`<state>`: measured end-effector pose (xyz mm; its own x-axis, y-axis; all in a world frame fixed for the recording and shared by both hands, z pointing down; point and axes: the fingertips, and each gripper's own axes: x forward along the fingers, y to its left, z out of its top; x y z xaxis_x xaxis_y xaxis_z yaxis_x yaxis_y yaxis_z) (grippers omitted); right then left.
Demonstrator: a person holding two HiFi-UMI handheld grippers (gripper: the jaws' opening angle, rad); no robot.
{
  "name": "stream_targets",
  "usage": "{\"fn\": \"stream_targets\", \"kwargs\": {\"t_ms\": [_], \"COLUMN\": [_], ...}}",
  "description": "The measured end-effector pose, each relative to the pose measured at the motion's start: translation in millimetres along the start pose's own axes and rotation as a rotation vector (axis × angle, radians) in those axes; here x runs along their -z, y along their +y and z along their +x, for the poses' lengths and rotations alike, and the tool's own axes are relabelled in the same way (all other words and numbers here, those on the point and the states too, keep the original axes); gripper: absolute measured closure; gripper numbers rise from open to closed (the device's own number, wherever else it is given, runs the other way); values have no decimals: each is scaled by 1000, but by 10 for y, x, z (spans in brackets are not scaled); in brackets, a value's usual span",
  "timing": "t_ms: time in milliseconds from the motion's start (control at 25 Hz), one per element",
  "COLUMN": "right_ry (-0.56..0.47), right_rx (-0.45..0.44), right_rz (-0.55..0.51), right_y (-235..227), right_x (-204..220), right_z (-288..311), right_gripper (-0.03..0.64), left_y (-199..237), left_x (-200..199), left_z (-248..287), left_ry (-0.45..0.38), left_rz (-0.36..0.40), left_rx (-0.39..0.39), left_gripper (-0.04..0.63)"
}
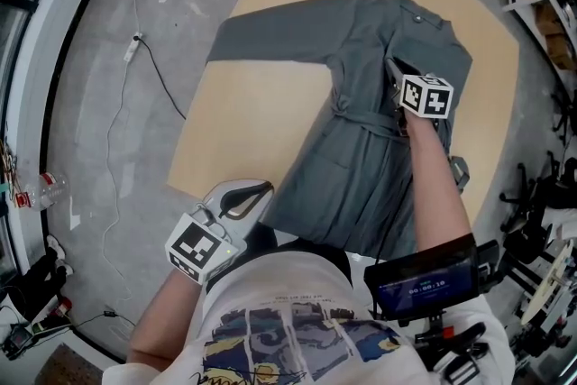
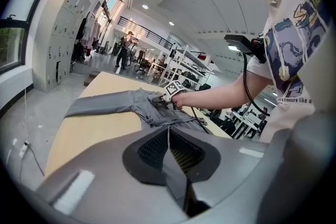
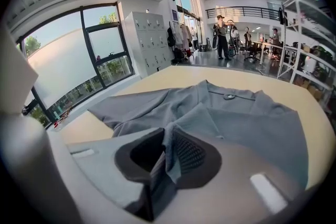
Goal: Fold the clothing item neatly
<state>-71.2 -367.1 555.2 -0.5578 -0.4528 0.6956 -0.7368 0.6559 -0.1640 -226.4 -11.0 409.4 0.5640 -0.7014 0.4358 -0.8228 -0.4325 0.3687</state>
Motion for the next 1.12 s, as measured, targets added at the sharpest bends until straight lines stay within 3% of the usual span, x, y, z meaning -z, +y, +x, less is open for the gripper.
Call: {"fn": "stream_targets", "kwargs": {"t_ms": [680,1120], "right_ry": [-32,-61], "right_rx": [68,-55], "right_rz": [-55,-154], "right_y": [200,1076], "right_x": [-216,-395], "right_z": [-40,-74], "right_gripper": [548,548], "left_y": [299,417], "left_x": [119,99], "left_z": [-68,-221], "left_ry": [-27,-53], "left_rz": [-12,-5], "left_rx": [23,13], "left_gripper": [578,578]}}
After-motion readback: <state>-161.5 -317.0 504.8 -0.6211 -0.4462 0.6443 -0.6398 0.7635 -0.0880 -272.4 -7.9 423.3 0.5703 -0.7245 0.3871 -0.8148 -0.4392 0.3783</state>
